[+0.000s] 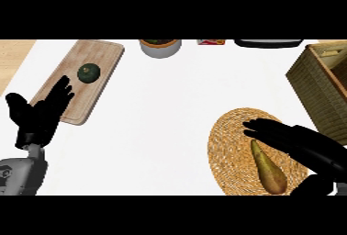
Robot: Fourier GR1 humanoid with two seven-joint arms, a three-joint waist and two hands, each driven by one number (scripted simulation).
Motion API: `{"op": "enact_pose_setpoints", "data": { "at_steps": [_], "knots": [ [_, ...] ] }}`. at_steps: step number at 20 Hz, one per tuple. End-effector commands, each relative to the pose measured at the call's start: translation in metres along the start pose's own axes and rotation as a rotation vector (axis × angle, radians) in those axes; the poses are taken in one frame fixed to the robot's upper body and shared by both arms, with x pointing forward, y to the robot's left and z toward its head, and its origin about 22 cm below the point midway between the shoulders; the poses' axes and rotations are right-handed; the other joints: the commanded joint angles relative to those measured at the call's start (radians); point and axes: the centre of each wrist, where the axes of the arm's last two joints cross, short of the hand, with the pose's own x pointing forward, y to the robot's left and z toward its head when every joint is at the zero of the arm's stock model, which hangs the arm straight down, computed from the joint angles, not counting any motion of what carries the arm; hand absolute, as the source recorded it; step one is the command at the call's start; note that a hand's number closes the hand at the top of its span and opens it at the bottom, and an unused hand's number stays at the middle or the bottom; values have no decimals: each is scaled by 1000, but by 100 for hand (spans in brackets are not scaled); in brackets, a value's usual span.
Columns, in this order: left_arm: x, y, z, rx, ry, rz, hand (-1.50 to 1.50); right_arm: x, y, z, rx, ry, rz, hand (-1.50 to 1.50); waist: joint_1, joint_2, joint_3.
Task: Pick the pear from the placemat and place it in the basket
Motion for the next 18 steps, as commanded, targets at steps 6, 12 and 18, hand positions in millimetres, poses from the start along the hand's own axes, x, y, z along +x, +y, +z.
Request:
{"op": "enact_pose_setpoints", "data": {
  "at_steps": [6, 12, 18],
  "knots": [
    [8, -5, -14, -2, 18, -2, 0, -37, 37, -14, 122, 69, 91, -150, -4, 1, 0],
    [-15, -1, 10, -12, 0, 22, 0, -37, 16, -4, 94, 50, 87, -150, -2, -2, -1],
    [2, 20, -11, 11, -2, -8, 0, -46, 33, -15, 133, 31, 41, -150, -4, -1, -1]
  ]
}}
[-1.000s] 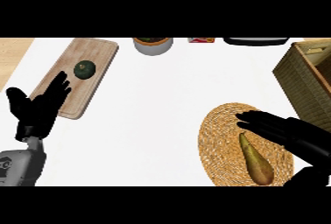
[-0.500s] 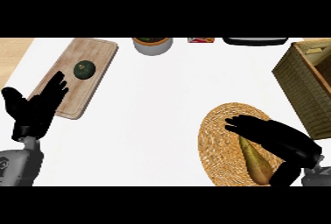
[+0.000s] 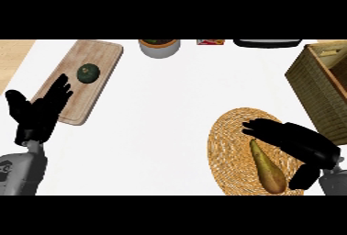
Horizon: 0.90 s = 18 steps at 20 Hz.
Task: Pick the pear from the placemat and place it in the basket
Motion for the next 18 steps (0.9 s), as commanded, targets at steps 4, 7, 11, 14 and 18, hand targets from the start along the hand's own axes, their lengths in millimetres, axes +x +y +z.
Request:
{"op": "enact_pose_setpoints", "data": {
  "at_steps": [4, 7, 11, 14, 18],
  "knots": [
    [-2, 0, 13, 12, 6, 3, 0, -8, -15, 7, 37, -57, -40, -150, 3, -1, 0],
    [-3, 10, 14, 3, 0, -2, 0, 14, 17, 4, 44, -80, -38, -150, 0, -1, 0],
    [9, -4, 11, 17, -2, -12, 0, -12, 28, 15, 23, -40, 24, -150, 0, 0, 0],
    [2, -10, 12, -4, -18, -20, 0, -2, 29, -1, 19, -15, 42, -150, 0, -1, 0],
    [-7, -3, 9, -3, 12, 0, 0, 7, 27, -5, 31, 6, 68, -150, -1, -1, 0]
  ]
}}
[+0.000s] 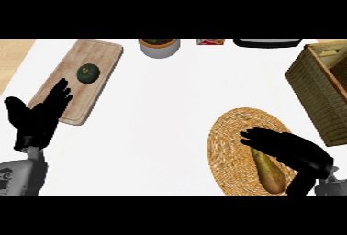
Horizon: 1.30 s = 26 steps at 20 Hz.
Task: Pick the pear from the placemat and place it in the basket
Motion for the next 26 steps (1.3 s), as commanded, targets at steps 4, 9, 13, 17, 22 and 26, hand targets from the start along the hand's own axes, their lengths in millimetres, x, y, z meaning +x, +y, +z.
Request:
{"op": "enact_pose_setpoints", "data": {
  "at_steps": [4, 9, 13, 17, 22, 26],
  "knots": [
    [-4, -12, -8, 7, -3, -2, 0, -2, -3, -21, 42, -15, 91, 150, 1, 1, 0],
    [8, -7, -12, 9, 1, -4, 0, 2, 35, -25, 78, -30, 170, 150, -1, 1, 0],
    [-2, 6, 22, -3, 3, -13, 0, 4, 21, -24, 75, -30, 155, 150, 5, -1, 0],
    [-1, 2, -1, 4, -4, 12, 0, -9, 7, -51, -206, 429, -115, 150, -4, 11, -3],
    [3, 2, 0, 8, -7, 2, 0, -17, -6, -54, -446, 776, -308, 150, -15, 14, -2],
    [9, -4, -3, -26, -30, 2, 0, -15, -36, -74, -594, 1020, -446, 150, 42, 26, -2]
  ]
}}
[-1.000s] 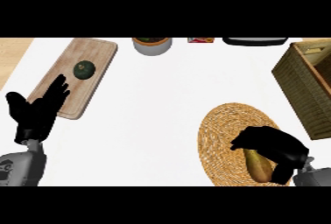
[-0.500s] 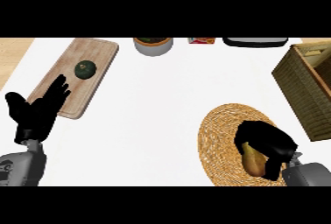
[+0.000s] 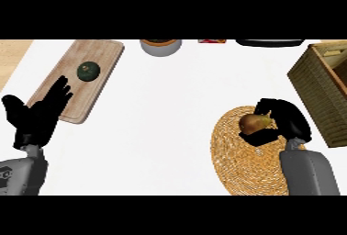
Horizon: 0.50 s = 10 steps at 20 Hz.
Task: Pick the pear from the placemat and place it in the basket
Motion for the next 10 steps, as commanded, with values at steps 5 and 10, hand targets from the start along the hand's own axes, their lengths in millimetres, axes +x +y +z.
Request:
{"op": "enact_pose_setpoints", "data": {
  "at_steps": [5, 10],
  "knots": [
    [8, -19, -8, -85, -14, -13, 0, 70, -69, -40, -399, 369, -389, 150, 103, 14, 6],
    [18, -26, -16, -118, -32, -22, 0, 150, -122, -48, -736, 336, -498, 150, 129, 18, 0]
  ]
}}
